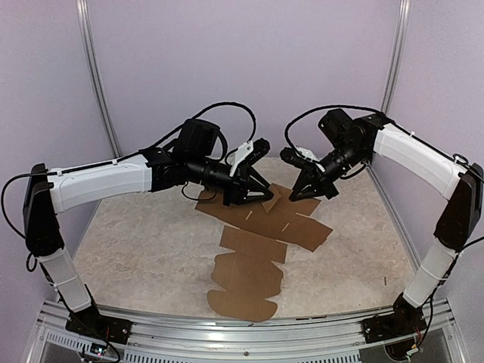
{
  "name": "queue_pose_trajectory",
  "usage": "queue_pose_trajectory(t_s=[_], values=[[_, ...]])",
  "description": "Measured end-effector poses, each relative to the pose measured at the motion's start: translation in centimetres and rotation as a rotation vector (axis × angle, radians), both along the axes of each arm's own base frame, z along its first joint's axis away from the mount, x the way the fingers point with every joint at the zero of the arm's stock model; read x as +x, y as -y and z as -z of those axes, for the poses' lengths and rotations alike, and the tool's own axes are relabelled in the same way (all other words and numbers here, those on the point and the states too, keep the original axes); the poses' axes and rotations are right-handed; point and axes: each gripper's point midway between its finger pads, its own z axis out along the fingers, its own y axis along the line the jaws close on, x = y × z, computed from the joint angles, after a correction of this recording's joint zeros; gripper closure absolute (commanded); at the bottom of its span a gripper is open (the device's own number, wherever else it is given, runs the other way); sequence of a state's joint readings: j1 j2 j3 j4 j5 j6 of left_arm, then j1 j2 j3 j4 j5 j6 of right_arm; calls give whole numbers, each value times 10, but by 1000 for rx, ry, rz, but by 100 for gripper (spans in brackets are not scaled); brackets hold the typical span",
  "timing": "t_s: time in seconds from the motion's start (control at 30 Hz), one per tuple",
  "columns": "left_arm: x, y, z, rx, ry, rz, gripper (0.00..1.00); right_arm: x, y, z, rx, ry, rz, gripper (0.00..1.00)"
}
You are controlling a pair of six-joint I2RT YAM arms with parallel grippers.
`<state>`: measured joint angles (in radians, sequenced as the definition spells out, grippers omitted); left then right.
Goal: Fold the paper box
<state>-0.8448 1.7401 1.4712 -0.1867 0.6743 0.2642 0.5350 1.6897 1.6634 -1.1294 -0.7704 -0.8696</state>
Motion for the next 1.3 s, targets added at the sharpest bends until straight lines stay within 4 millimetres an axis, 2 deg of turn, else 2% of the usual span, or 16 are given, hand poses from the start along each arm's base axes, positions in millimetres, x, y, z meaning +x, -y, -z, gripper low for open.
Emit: queue_pose_trajectory(t_s=[0.07,0.33,0.37,0.43,0.47,0.53,0.77,0.93,1.07,1.2,1.3], values=[[-1,2,0,3,0,12,85,-1,0,0,0,-1,-7,100],[-1,6,2,23,1,30,97,-8,3,1,-13,-13,-20,100],[-1,6,2,23,1,30,93,-8,3,1,-12,-13,-21,100],[-1,6,1,23,1,29,79,-9,3,0,-13,-15,-21,100],[-1,6,1,23,3,30,76,-9,3,0,-11,-16,-21,100],[-3,7,3,29,-7,31,76,-10,1,-3,3,-14,-27,100],[-9,12,8,37,-13,45,92,-13,-3,-5,11,-13,-39,100],[-7,12,9,39,-12,40,99,-15,-3,-5,8,-17,-41,99],[-7,12,9,39,-13,37,100,-15,-2,-6,8,-20,-37,87],[-8,9,18,58,-24,29,100,-6,11,-30,82,-4,-8,77],[-13,1,29,82,-40,22,100,19,46,-54,155,26,99,74]])
